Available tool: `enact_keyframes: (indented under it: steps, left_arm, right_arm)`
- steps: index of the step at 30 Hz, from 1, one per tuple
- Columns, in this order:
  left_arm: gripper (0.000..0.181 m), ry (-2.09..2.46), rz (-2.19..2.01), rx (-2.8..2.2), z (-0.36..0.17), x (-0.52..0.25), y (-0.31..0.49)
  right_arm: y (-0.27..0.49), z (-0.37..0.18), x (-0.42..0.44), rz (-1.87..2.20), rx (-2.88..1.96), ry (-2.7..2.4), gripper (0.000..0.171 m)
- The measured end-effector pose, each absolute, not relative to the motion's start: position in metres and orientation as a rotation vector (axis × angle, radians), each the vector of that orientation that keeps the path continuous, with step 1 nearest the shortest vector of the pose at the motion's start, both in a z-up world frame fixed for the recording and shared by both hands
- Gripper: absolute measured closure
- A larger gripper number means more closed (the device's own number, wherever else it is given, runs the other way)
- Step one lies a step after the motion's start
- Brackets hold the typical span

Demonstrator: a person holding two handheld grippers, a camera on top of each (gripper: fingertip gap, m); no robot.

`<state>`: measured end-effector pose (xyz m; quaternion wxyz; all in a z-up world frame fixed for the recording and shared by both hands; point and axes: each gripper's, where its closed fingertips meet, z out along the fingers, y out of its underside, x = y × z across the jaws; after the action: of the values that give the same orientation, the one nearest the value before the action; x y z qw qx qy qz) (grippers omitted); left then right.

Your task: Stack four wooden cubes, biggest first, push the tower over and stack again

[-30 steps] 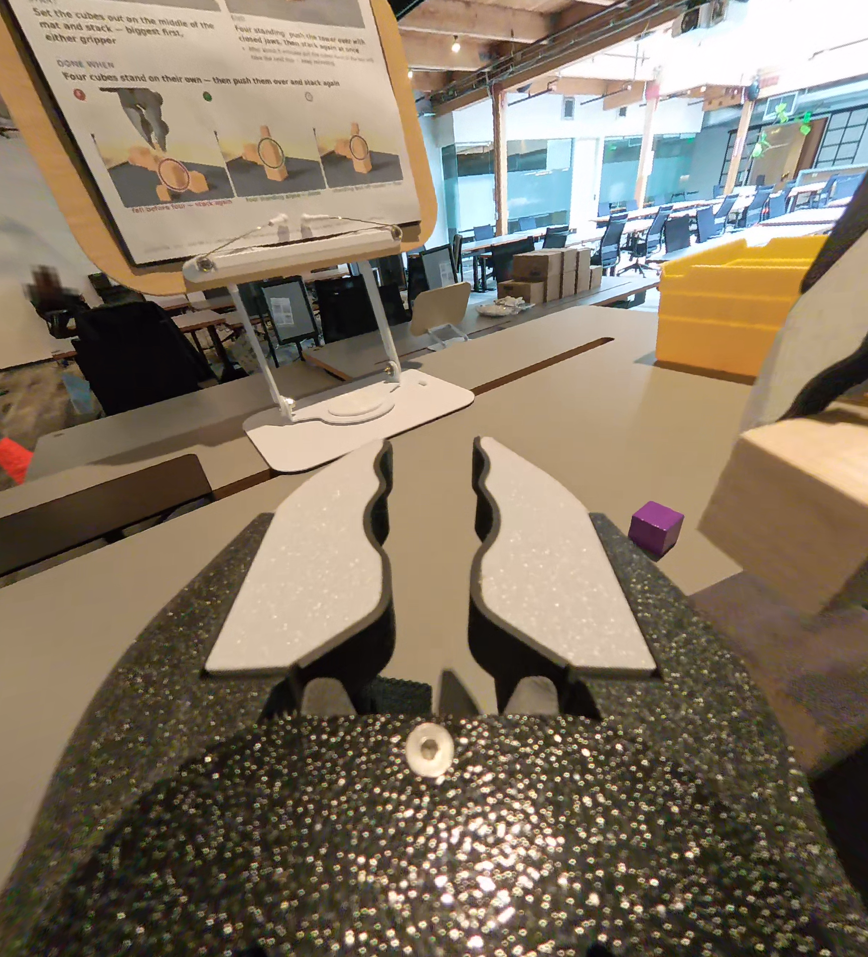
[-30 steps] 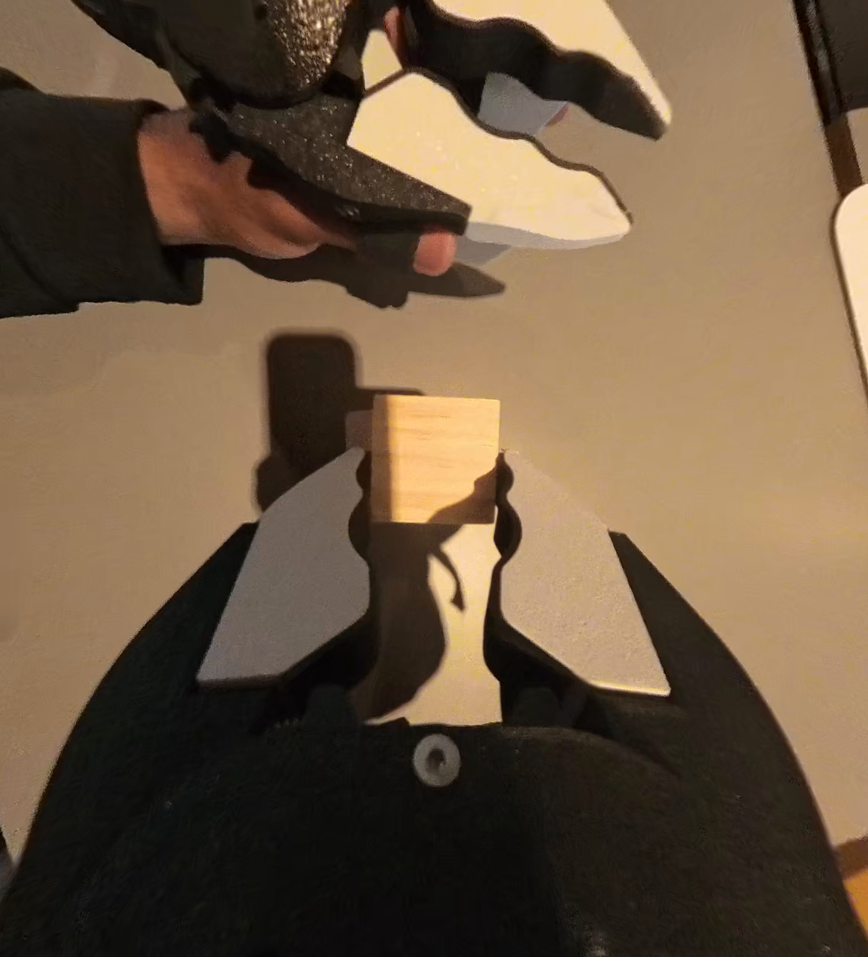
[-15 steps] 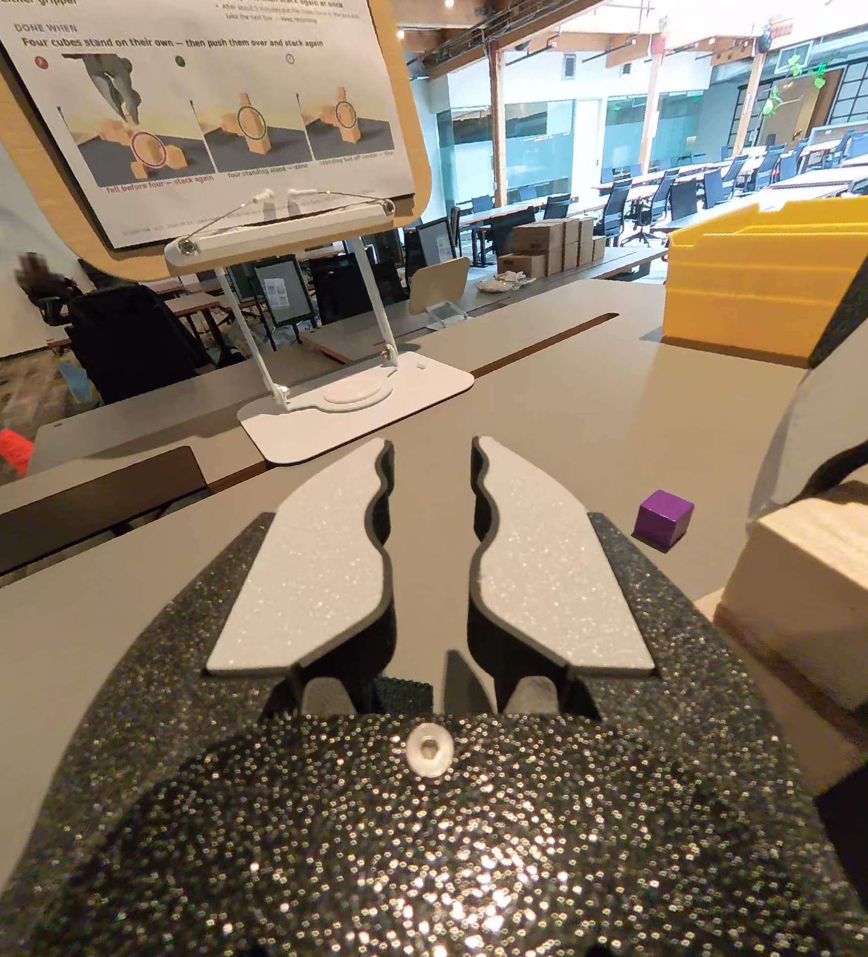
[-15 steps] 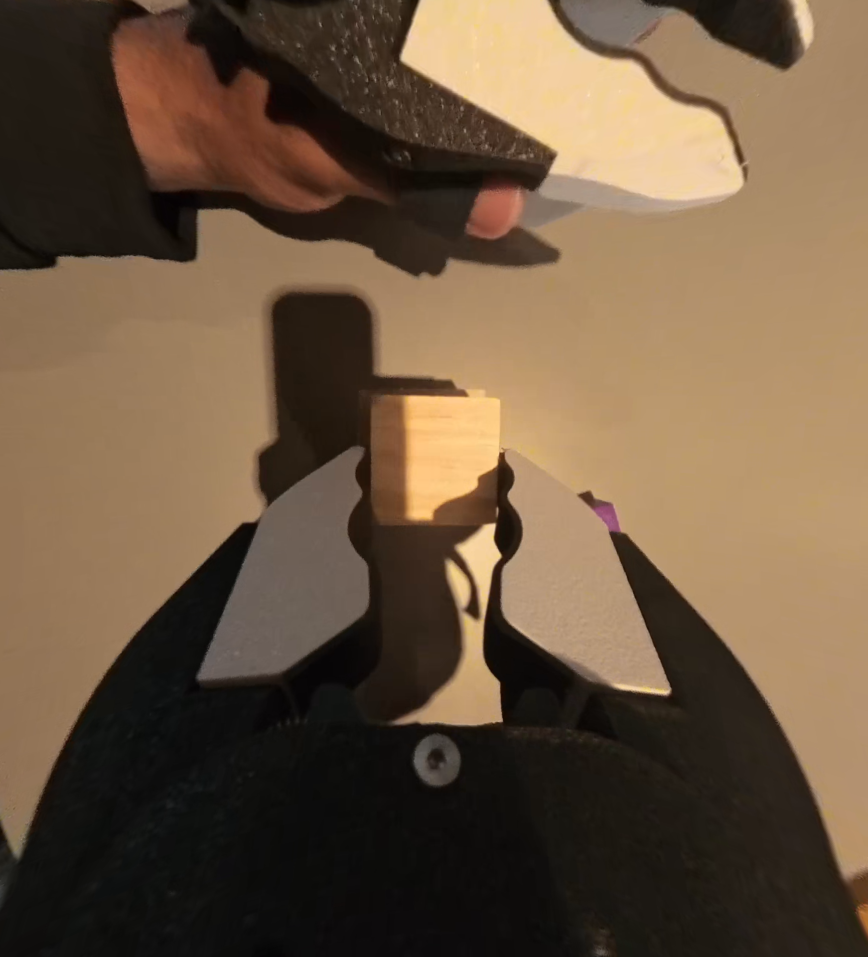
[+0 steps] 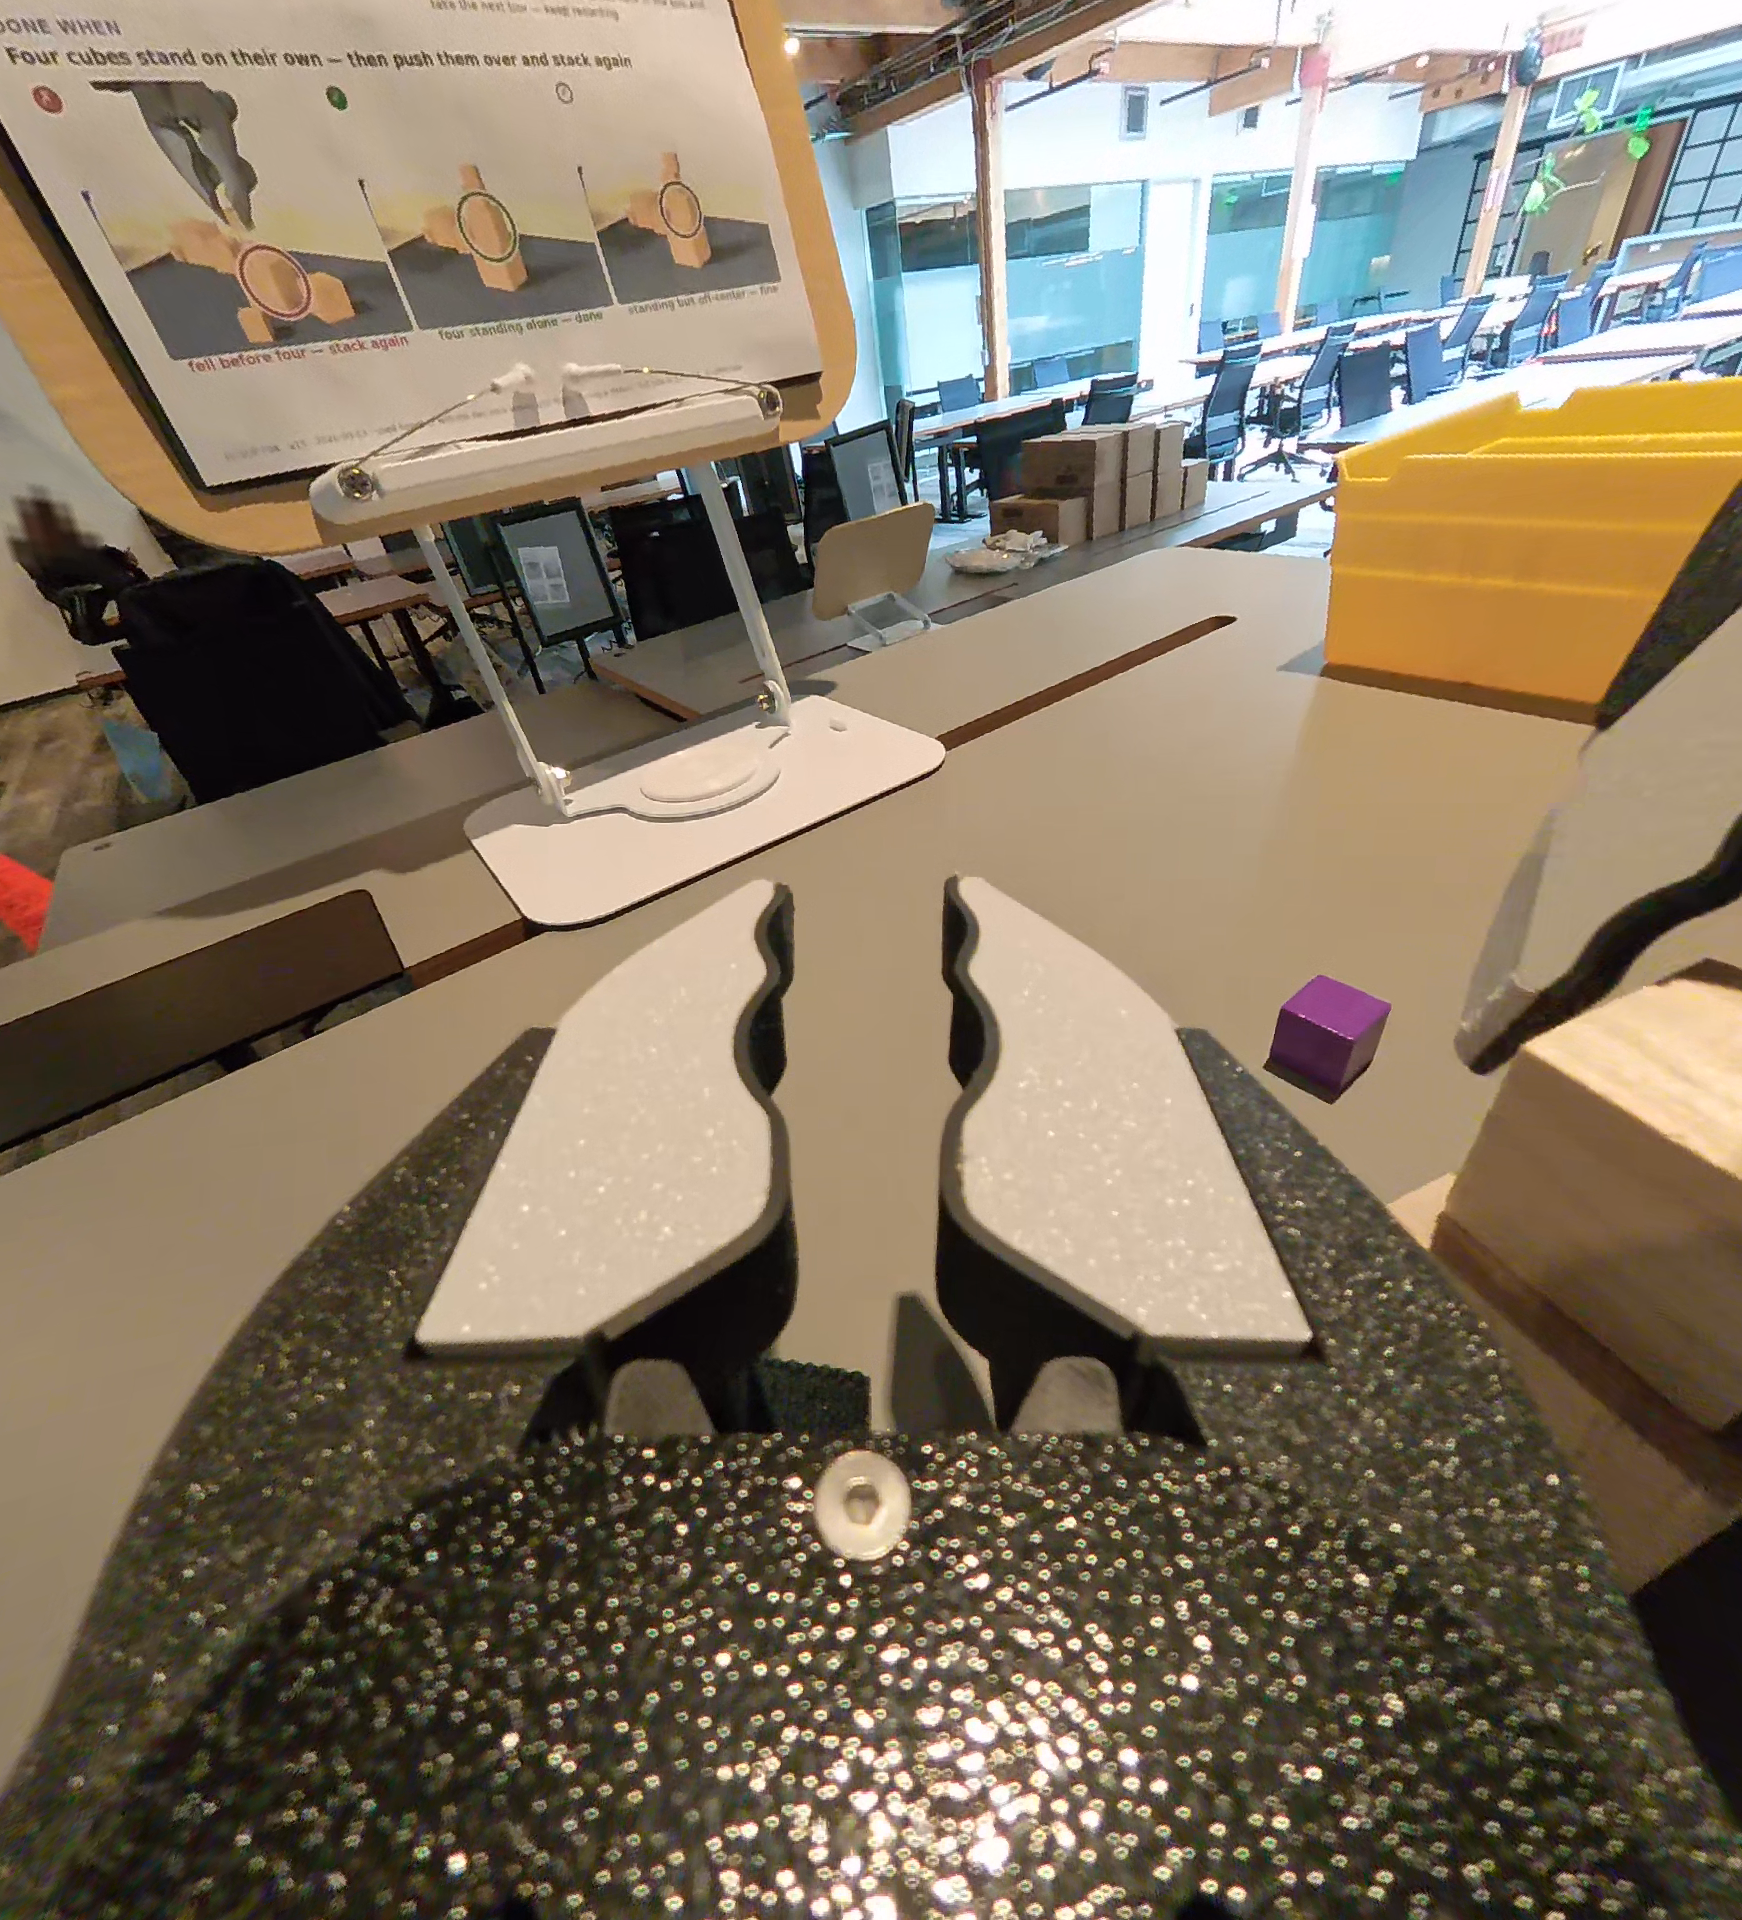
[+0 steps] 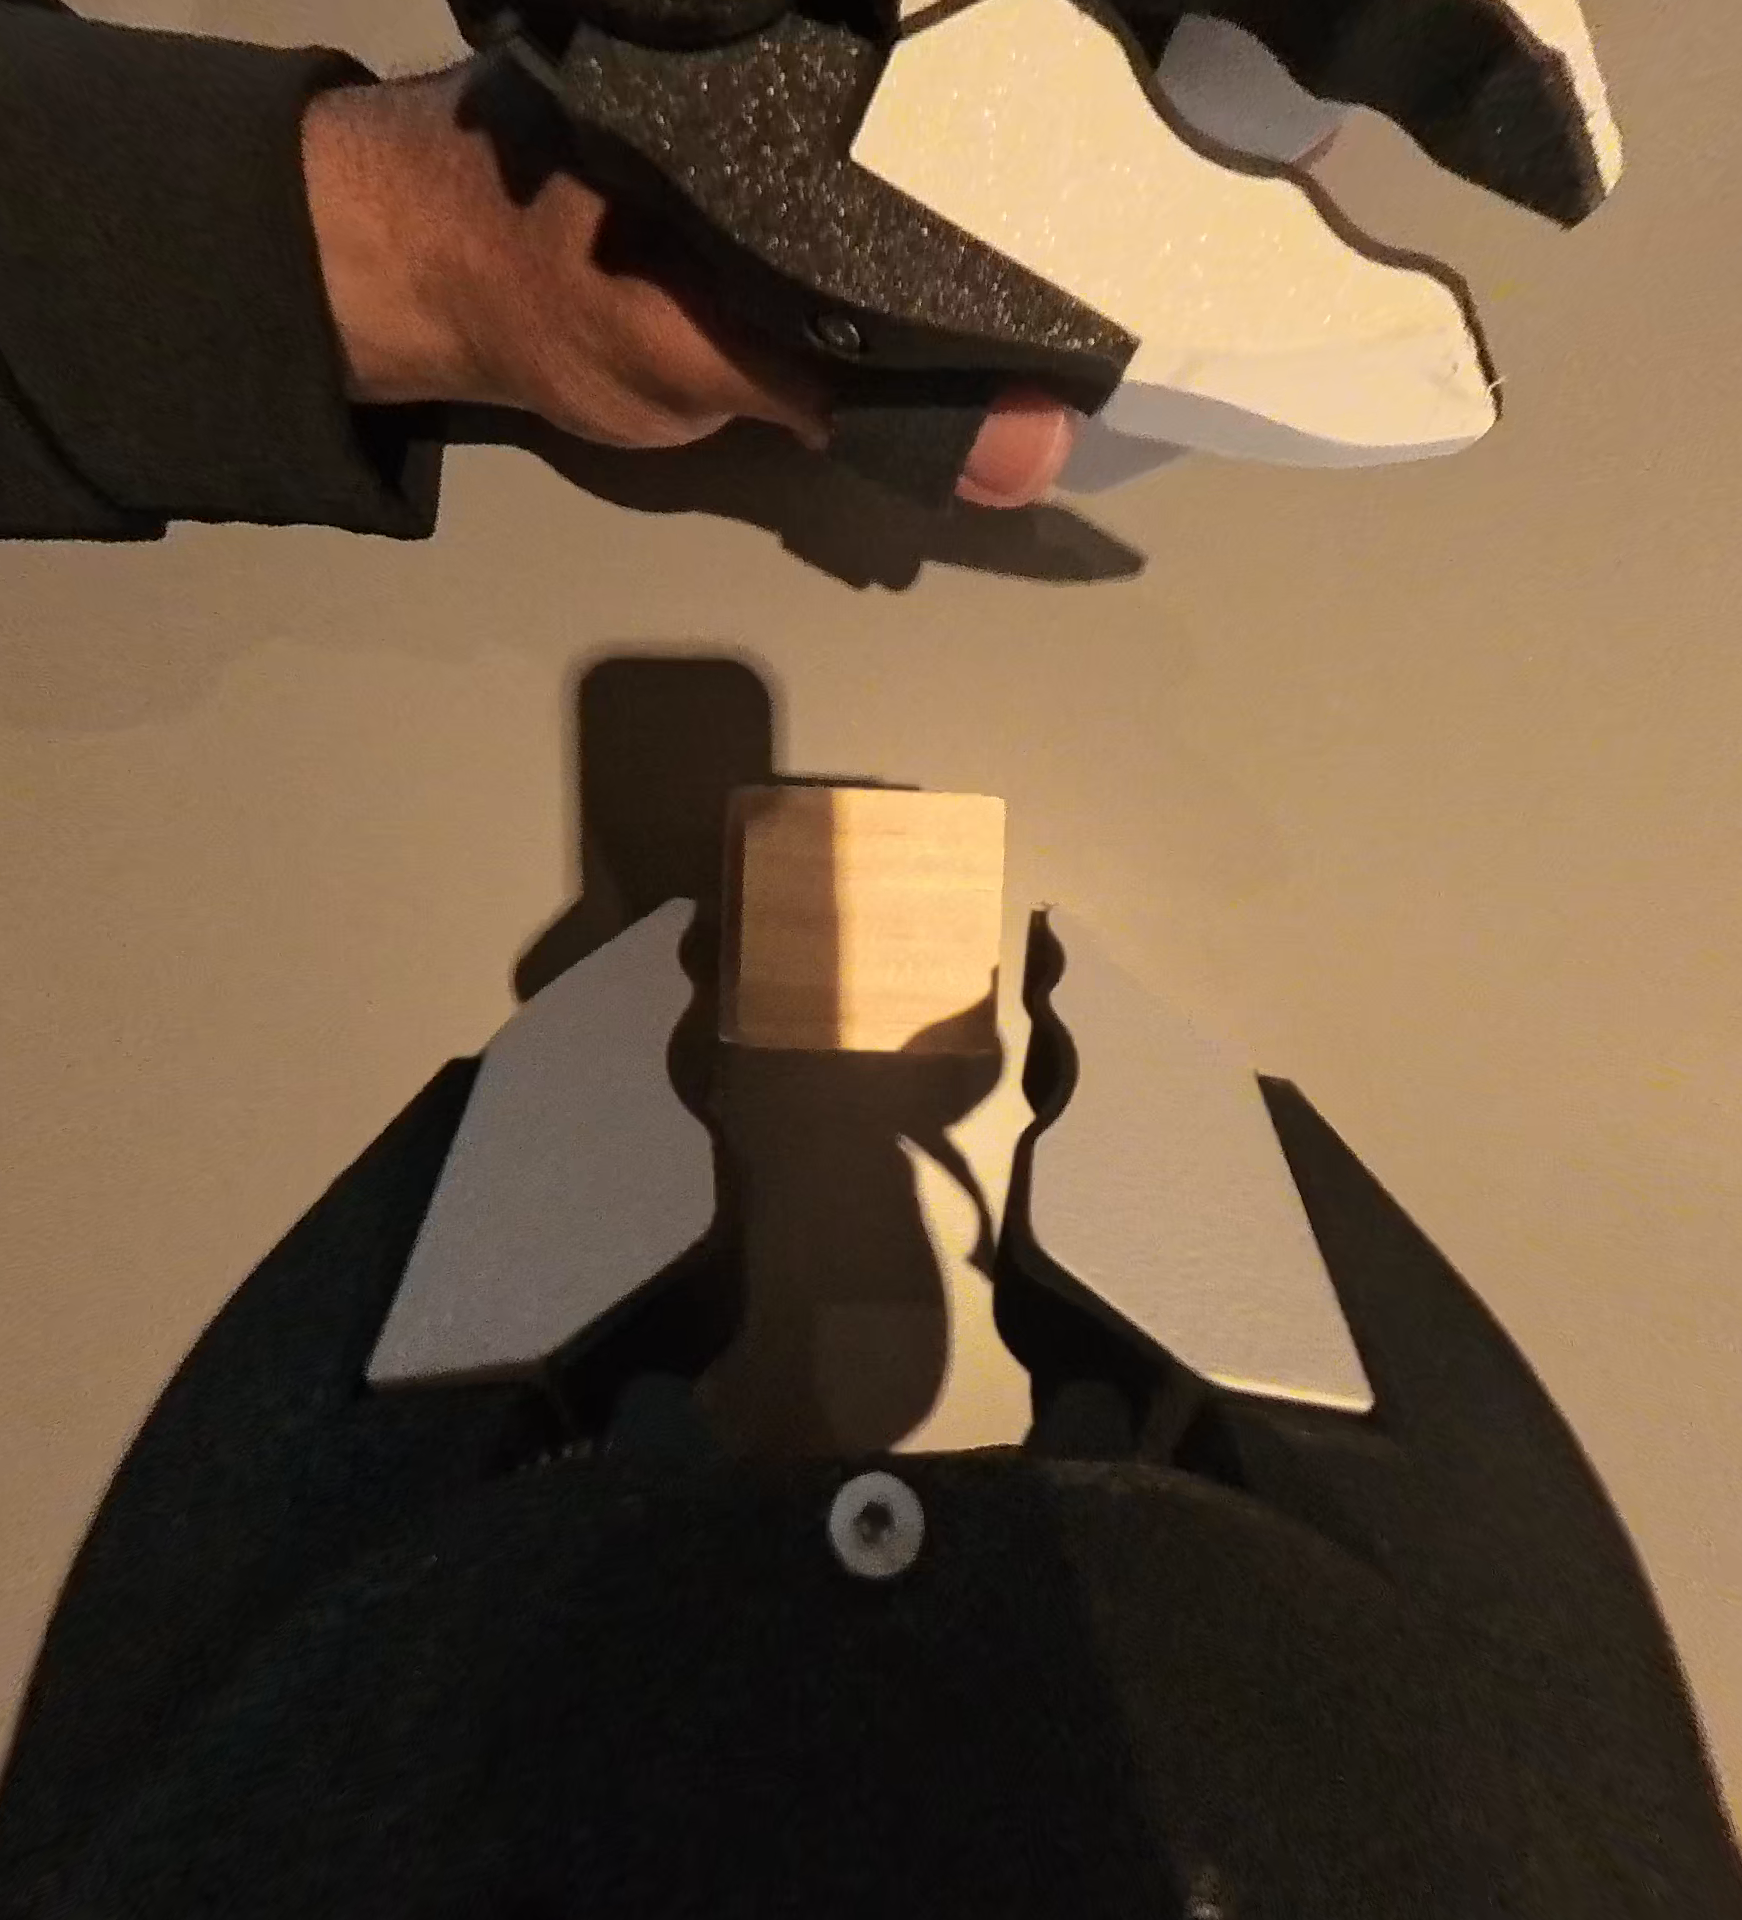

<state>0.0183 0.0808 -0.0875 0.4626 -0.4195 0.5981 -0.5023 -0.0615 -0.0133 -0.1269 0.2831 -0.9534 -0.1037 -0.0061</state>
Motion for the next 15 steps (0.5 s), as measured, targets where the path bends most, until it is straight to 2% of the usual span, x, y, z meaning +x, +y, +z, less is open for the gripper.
enact_keyframes:
  steps: [5,10,15]
  left_arm:
    - [0.155,1.468,-1.243,-1.029,-0.087,0.018,0.081]
    - [0.155,1.452,-1.267,-1.014,-0.084,0.016,0.081]
    - [0.156,1.430,-1.292,-1.009,-0.081,0.014,0.082]
  right_arm:
    - [-0.023,-0.120,-0.060,0.036,-2.514,-0.309,0.101]
    - [-0.062,-0.109,-0.046,0.063,-2.452,-0.396,0.106]
    - [-0.118,-0.133,-0.025,0.172,-2.356,-0.252,0.108]
